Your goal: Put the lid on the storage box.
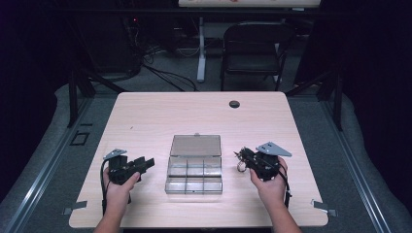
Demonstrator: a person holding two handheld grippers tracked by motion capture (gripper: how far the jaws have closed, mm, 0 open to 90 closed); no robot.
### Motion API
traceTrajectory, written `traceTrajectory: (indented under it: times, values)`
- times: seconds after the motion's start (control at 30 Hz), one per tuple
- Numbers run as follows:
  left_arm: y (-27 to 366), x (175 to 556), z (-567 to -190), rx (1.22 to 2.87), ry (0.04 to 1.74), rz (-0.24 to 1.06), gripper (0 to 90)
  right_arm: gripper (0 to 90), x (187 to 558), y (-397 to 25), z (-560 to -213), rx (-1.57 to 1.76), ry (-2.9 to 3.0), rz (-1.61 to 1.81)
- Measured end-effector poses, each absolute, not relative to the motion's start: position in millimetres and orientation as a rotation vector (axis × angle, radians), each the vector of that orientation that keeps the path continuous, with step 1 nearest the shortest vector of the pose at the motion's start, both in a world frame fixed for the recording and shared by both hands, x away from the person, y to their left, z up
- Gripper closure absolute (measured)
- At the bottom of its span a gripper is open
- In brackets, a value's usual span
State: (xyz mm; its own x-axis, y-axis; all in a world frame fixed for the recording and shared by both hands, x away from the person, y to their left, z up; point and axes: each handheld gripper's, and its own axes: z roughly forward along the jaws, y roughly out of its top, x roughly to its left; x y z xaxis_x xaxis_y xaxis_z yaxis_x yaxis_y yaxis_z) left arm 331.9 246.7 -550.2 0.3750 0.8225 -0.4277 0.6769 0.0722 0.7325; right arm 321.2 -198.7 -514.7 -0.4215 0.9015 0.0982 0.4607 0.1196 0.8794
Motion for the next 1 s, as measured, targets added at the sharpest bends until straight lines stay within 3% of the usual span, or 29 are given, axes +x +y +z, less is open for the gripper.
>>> traceTrajectory:
  times: [1.0]
  values:
    - [253, 331, -549, 1.65, 1.368, 0.217, 47.0, 80.9, 316, -160, -490, 1.182, 2.024, 1.334]
